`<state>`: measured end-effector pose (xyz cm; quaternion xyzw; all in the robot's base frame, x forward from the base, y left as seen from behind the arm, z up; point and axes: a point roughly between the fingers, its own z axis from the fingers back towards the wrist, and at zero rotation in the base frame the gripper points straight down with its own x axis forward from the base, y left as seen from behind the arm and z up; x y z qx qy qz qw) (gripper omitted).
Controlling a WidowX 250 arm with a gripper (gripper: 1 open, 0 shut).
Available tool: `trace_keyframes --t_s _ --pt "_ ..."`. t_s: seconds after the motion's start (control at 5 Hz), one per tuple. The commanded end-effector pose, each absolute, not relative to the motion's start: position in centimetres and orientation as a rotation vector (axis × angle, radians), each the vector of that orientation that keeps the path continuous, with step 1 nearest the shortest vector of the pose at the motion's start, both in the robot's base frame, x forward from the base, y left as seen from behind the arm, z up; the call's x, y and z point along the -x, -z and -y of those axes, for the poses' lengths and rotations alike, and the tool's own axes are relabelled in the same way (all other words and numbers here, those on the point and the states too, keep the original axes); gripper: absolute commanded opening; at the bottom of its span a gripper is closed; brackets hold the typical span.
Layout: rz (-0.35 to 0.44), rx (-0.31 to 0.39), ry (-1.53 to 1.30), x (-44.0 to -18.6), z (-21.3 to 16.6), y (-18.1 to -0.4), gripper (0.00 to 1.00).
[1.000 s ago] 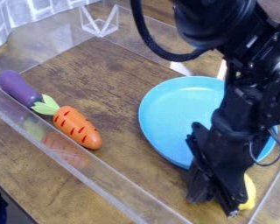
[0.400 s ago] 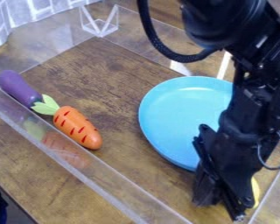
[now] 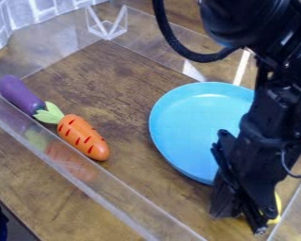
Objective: Put the lemon on the blue tray
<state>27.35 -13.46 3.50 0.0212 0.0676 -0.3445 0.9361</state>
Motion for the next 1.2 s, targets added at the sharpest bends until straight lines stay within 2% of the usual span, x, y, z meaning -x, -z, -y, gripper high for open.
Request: trace_keyframes --t_s 0.0,0.4,0.8,1.0 --pt "-0.082 -0.034 0.714 -28.3 14.2 -4.5 0.0" --pt "-0.088 -0.036 0.72 -28.7 14.5 -3.8 0.0" --pt "-0.063 -0.06 0.653 -29.3 13.2 -7.7 0.0" --pt "-0.046 -0.074 0.606 -29.2 12.1 -10.8 0.0"
